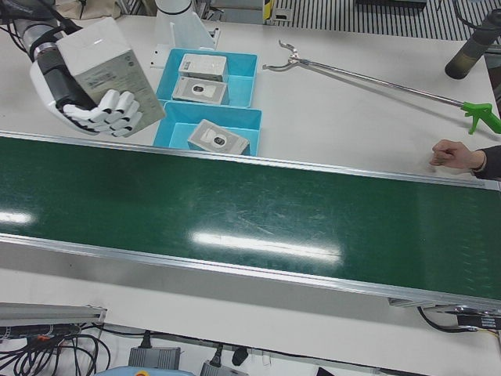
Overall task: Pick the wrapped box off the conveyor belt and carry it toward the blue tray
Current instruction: 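Lift the box off the belt and carry it over the blue tray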
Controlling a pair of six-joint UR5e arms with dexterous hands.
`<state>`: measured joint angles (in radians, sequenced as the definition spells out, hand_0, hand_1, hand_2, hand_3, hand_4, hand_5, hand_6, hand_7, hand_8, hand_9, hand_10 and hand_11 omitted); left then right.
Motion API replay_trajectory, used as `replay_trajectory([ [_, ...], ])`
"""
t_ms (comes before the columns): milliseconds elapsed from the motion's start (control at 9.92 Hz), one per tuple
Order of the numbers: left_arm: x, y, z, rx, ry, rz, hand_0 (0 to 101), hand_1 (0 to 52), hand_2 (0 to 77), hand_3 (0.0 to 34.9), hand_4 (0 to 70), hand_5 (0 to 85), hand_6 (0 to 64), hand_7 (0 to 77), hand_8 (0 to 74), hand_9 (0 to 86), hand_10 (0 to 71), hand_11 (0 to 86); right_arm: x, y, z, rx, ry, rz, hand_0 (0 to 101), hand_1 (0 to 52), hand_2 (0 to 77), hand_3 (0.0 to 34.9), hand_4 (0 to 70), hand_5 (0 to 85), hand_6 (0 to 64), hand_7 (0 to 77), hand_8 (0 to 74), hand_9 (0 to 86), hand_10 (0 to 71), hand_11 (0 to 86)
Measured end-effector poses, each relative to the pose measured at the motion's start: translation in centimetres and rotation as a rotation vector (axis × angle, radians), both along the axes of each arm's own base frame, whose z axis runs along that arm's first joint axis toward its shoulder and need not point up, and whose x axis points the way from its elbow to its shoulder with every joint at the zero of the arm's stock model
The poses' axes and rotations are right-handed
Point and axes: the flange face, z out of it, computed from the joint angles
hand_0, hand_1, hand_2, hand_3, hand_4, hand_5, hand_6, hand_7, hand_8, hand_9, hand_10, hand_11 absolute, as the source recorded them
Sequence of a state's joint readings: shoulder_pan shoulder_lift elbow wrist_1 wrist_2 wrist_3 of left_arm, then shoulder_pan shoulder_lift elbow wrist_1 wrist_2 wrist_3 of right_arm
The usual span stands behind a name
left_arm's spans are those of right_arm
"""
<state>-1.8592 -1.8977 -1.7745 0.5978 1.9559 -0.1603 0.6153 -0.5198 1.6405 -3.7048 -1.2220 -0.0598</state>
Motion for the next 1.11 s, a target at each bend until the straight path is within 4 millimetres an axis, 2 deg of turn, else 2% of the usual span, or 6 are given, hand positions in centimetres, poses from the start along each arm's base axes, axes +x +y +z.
replay_trajectory([
  [202,0.0,0.0,0.0,0.0,0.0,0.0,0,0.0,0.5,0.0,0.0,1.1,0.5,0.5,0.5,0.5,0.5,0.5,-4.1,2.5,-1.6,-0.001,0.002,-0.065,58,4.9,30.5,0.0,27.3,49.6,42.5,32.7,44.2,40.4,29.5,47.5],
  [605,0.0,0.0,0.0,0.0,0.0,0.0,0,0.0,1.1,0.0,0.0,1.1,0.5,0.5,0.5,0.5,0.5,0.5,-10.5,5.4,-1.0,-0.019,0.043,-0.154,59,4.4,32.2,0.2,28.9,49.1,44.2,32.7,48.5,39.8,30.5,48.0],
  [806,0.0,0.0,0.0,0.0,0.0,0.0,0,0.0,0.5,0.0,0.0,1.1,0.5,0.5,0.5,0.5,0.5,0.5,-12.3,6.5,-0.8,-0.002,0.04,-0.198,59,4.4,32.2,0.3,28.9,49.1,44.7,32.7,49.6,39.3,31.1,48.0],
  [907,0.0,0.0,0.0,0.0,0.0,0.0,0,0.0,1.1,0.0,0.0,1.1,0.5,0.5,0.5,0.5,0.5,0.5,-12.8,6.9,-0.9,0.008,0.041,-0.223,57,3.8,30.0,0.4,23.5,52.9,40.4,35.5,48.5,39.3,31.1,48.0],
  [1008,0.0,0.0,0.0,0.0,0.0,0.0,0,0.0,1.1,0.0,0.0,1.1,0.5,0.5,0.5,0.5,0.5,0.5,-13.1,7.1,-1.0,0.016,0.039,-0.243,57,3.8,30.0,0.4,23.5,52.9,40.4,35.5,44.2,38.2,31.1,48.0],
  [1109,0.0,0.0,0.0,0.0,0.0,0.0,0,0.0,1.1,0.0,0.0,1.1,0.5,0.5,0.5,0.5,0.5,0.5,-13.2,7.2,-1.3,0.022,0.033,-0.255,61,9.8,20.7,0.6,16.4,52.4,34.4,36.5,35.5,30.5,31.1,48.0],
])
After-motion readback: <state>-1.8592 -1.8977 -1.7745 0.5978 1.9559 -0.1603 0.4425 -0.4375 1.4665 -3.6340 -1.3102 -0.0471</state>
